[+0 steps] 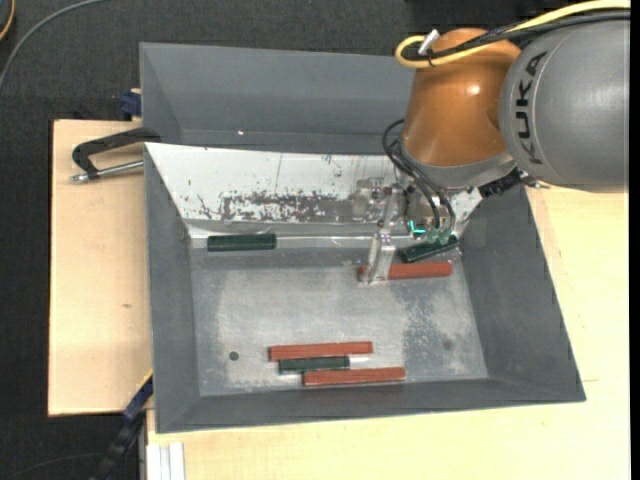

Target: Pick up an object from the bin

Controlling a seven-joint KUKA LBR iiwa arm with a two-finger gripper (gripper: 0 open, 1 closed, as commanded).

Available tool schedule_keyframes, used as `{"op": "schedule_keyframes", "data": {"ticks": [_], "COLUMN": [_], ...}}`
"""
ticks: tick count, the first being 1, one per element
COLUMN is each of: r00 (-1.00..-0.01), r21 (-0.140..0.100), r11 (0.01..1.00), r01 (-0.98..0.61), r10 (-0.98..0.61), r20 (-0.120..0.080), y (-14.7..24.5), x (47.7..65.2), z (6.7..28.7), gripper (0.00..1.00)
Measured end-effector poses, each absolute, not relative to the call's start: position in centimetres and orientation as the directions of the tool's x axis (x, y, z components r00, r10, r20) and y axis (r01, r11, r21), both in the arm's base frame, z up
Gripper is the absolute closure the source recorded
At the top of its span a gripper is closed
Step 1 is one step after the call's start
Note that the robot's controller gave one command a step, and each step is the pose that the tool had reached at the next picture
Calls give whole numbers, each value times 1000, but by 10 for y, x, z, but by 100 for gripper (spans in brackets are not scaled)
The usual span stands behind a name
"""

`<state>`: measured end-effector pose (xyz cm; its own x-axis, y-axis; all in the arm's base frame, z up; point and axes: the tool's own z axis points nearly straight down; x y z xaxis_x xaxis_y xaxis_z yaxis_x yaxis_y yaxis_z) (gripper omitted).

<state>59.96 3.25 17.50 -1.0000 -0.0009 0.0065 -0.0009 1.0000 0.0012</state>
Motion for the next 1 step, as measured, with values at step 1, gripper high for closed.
{"op": "schedule_keyframes", "data": {"ticks": [1], "r00": [-991], "r21": [0], "r11": [991], "r01": [-132], "r10": [-132], "r20": [7], "y": [-49], "x": [577], "z": [66], "gripper": [0]}}
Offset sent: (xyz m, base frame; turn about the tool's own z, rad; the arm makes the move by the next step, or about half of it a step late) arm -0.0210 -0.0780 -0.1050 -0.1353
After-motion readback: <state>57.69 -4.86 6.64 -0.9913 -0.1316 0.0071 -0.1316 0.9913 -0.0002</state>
